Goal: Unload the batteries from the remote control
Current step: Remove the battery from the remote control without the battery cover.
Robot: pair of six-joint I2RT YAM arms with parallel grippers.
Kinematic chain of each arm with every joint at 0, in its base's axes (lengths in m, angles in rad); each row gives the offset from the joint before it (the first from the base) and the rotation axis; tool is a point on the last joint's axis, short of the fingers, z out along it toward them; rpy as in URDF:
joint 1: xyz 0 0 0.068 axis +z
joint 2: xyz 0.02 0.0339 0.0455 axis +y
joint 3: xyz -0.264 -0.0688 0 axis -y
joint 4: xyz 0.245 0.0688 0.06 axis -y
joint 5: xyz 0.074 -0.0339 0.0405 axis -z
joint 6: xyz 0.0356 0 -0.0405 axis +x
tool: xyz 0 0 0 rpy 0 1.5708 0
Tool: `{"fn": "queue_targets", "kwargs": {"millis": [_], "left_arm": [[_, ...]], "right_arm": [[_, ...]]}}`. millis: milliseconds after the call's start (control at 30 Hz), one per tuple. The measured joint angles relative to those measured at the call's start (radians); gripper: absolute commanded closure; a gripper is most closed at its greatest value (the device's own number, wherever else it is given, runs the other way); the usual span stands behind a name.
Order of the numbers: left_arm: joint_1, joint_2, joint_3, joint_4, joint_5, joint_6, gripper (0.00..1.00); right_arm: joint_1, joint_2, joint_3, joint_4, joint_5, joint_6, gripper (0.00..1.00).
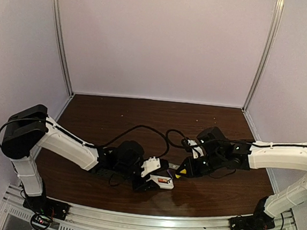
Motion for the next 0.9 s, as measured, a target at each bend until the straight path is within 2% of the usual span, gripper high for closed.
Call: {"fn": "queue_targets", "kwargs": {"millis": [533,900], "left_arm": [[0.013,0.035,0.056,-0.062,0.015,0.062,1.00],[0.012,0.065,0.076,-0.062,0.030,0.076,1.00]], "right_arm": [[-0.018,-0.001,0.000,-0.004,0.002,-0.020,1.00],[-0.018,-0.032,0.013,-0.067,0.018,-0.031,1.00]]}}
